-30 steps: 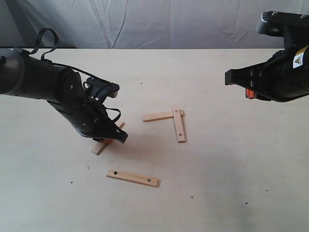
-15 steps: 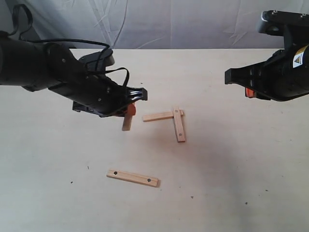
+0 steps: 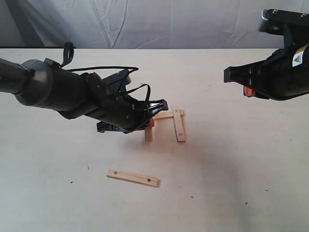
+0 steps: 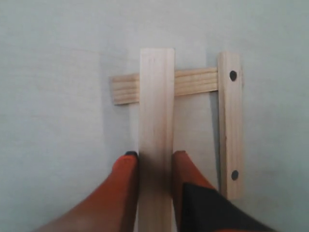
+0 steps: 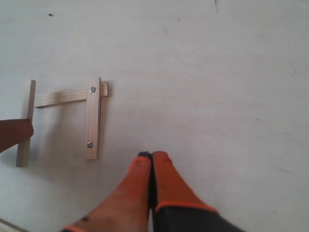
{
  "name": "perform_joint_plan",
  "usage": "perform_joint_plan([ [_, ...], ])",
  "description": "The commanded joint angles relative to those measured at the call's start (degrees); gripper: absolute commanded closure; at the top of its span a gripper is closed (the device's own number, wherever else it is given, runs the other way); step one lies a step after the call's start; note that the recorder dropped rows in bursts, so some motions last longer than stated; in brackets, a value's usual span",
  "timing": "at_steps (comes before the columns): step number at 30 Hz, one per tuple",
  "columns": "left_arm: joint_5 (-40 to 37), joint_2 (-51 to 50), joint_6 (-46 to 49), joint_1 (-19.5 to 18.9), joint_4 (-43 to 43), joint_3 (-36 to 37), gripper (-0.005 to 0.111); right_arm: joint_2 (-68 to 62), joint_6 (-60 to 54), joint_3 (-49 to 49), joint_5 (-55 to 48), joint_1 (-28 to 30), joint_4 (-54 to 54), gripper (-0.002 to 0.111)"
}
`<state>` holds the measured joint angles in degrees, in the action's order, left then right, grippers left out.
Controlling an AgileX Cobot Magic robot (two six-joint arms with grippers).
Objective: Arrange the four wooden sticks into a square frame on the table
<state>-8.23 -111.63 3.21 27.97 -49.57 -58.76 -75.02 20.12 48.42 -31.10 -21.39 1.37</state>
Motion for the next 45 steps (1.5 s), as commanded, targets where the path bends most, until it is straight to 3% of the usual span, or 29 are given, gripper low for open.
perform_joint_plan([
  [1,1.1,-1.4,-0.3,0.5,-3.1,0.0,0.107,0.4,-0.2,-0.1,0.5,0.2,0.0,0.108],
  [19,3.2,-3.0,-0.2,0.6,-5.0,0.0,0.107,0.4,-0.2,-0.1,0.5,0.2,0.0,0.108],
  [21,3.3,-3.0,-0.2,0.6,-5.0,0.0,0.102,0.4,-0.2,-0.1,0.5,0.2,0.0,0.1],
  [24,3.2,-3.0,0.0,0.6,-4.8,0.0,0.08,0.4,-0.2,-0.1,0.5,0.2,0.0,0.078],
  [27,2.7,-3.0,0.0,0.6,-4.6,0.0,0.069,0.4,-0.2,-0.1,0.5,0.2,0.0,0.074],
  [30,-0.3,-1.2,0.0,0.0,-2.3,0.0,0.069,0.4,-0.3,-0.1,0.5,0.2,0.0,0.074],
  [33,-6.1,4.9,0.6,-4.9,9.2,0.0,0.072,0.4,-6.8,-0.1,0.0,-0.1,-3.9,0.074],
  [35,-12.7,10.4,0.6,-11.3,18.3,0.0,0.086,0.4,-13.3,-0.1,-0.1,-2.0,-9.4,0.074],
  [40,-24.4,17.3,3.0,-22.5,24.3,0.0,0.107,-2.8,-28.5,0.2,0.1,-7.0,-21.1,0.074],
  [45,-31.3,22.8,6.4,-27.6,29.2,0.0,0.107,-11.8,-36.0,5.8,-3.0,-13.6,-25.9,0.074],
])
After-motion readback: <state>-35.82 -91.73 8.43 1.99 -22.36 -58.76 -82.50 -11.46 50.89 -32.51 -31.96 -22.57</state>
